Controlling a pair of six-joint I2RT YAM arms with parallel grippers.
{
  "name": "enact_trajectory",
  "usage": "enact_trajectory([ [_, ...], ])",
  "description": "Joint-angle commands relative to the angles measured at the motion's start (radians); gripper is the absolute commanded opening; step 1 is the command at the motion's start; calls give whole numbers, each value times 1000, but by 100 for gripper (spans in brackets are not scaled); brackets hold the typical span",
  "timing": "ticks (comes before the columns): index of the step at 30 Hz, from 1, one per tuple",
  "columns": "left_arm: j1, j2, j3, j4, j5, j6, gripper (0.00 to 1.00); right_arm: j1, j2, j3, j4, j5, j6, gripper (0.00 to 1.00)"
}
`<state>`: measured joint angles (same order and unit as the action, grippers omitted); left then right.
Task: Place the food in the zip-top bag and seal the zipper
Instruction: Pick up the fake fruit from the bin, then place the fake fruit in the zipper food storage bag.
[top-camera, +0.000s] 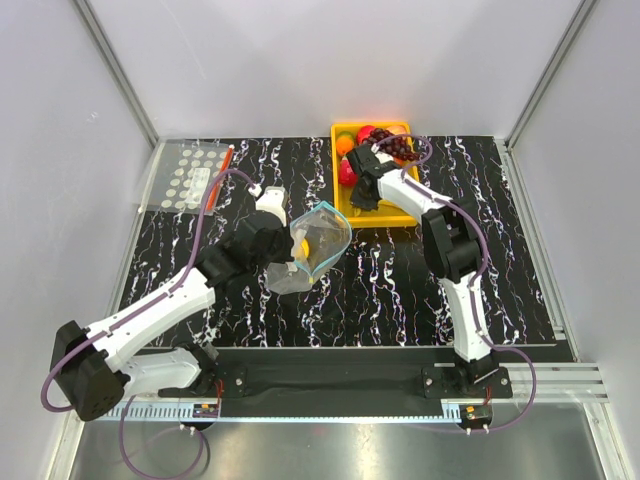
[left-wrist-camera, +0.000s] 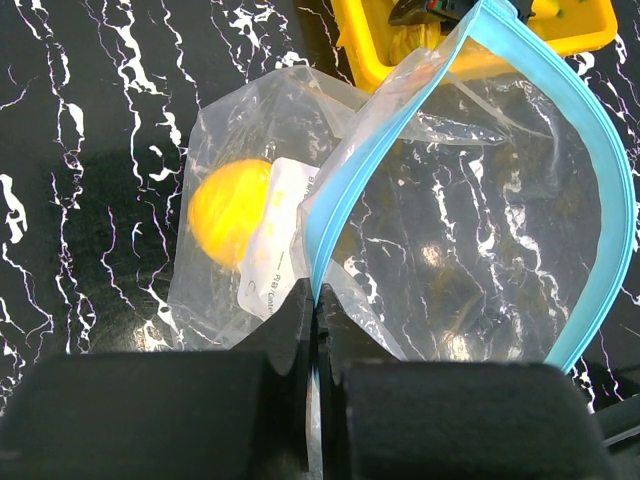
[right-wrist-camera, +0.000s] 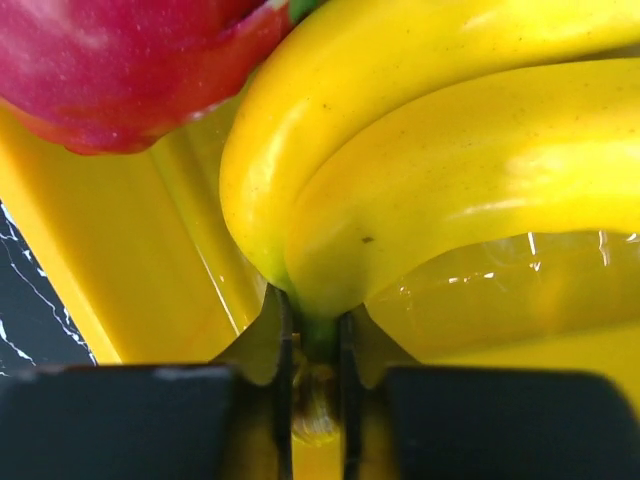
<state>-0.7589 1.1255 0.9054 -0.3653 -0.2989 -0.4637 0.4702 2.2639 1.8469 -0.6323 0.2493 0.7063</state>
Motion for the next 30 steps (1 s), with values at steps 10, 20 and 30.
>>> enact_trajectory([
  [10,6,46,58,22,-6,20,0,-21,-349,-161,140,-108,-177,0],
  [20,4,88,98,6,20,31,0,-22,-739,-376,239,-395,-364,0],
  [30,4,145,185,-35,35,45,0,-24,-1044,-570,382,-1055,-299,0],
])
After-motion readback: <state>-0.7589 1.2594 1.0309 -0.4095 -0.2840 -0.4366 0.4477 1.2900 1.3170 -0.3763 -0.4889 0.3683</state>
